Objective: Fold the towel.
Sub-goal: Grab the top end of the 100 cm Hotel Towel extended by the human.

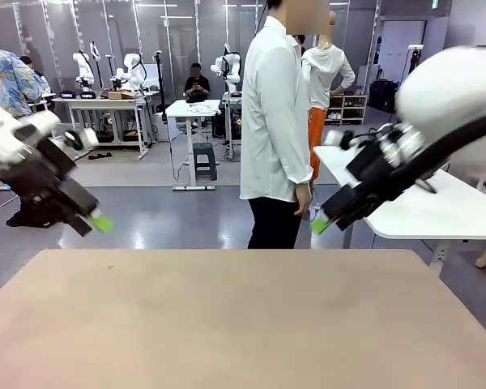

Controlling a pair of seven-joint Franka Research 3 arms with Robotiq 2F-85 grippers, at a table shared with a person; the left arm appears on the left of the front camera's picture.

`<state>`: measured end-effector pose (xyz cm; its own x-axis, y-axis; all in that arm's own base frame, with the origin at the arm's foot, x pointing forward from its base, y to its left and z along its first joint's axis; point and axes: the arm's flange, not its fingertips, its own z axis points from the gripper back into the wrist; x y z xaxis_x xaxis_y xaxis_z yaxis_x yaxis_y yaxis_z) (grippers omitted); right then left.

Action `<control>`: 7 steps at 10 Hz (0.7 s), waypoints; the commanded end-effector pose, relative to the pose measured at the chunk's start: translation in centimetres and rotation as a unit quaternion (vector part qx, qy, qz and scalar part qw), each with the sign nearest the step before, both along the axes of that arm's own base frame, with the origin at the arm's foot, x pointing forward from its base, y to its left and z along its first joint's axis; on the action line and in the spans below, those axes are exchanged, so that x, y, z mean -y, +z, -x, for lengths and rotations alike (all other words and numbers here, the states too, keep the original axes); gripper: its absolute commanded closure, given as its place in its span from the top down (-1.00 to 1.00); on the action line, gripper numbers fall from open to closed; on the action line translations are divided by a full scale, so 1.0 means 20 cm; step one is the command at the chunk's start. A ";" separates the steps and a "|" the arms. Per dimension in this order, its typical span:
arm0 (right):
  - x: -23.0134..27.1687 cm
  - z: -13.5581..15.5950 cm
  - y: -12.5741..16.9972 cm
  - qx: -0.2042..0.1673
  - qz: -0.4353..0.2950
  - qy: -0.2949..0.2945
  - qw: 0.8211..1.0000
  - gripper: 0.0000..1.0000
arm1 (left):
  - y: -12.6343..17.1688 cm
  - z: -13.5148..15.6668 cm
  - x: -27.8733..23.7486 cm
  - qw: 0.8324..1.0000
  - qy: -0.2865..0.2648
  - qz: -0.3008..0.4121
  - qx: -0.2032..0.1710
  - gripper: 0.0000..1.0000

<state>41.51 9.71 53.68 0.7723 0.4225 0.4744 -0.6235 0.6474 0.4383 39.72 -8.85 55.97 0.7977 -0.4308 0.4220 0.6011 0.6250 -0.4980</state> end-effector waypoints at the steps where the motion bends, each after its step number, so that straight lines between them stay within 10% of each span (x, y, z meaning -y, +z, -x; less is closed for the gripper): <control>1: 0.37 -0.01 -0.01 -0.069 -0.129 -0.028 0.989 1.00 | 0.08 0.04 -0.34 0.991 0.037 0.100 -0.083 1.00; 7: 1.21 0.39 -0.01 -0.025 -0.299 -0.114 0.947 1.00 | -0.06 0.45 -1.39 0.939 0.188 0.287 -0.004 1.00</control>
<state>34.50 -14.58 53.95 0.8637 -0.0641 0.4999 -0.4366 0.4004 0.8057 30.81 18.66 55.65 0.8690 0.1523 0.4708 0.3718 0.4267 -0.8244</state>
